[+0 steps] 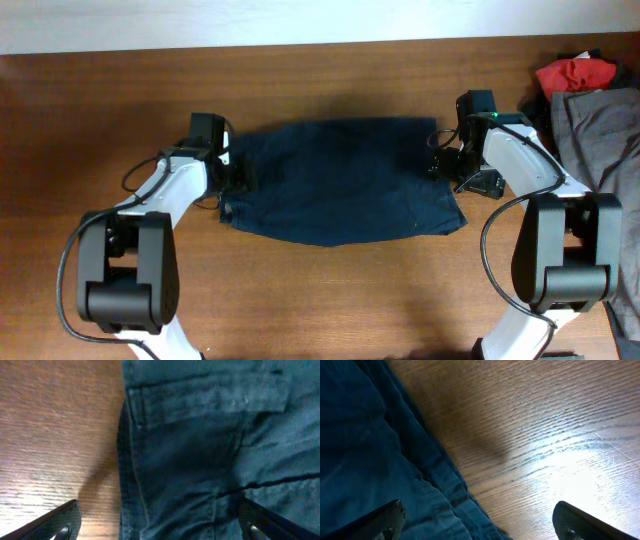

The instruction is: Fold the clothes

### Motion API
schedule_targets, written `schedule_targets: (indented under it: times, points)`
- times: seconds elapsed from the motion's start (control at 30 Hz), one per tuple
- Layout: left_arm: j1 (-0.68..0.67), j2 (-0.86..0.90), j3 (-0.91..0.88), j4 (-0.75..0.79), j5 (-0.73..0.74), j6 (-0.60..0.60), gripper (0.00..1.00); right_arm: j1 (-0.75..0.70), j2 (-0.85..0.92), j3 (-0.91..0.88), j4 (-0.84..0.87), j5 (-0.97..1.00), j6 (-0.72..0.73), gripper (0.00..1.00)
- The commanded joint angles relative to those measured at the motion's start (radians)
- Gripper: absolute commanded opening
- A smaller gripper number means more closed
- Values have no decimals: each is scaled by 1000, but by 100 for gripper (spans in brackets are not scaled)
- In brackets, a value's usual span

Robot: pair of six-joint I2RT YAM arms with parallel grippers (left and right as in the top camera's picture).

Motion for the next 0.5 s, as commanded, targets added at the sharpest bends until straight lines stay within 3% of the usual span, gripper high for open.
schedule_targets:
  times: [0.0,0.27,0.37,0.4,0.47]
  points:
    - [3,17,16,6,-16,-20,99,-2,-24,13,-9,24,4,99]
    - [1,72,16,36,99,-20,98,-18,-24,12,-17,71,5,99]
    - [0,83,16,35,116,-19,89,-39,-24,5,-23,60,2,99]
    - [0,84,16,35,119,-20,89,-40,-24,3,-21,38,-16,99]
    - [0,85,16,36,118,-20,80,-46,-23,-6,-7,-42,-93,99]
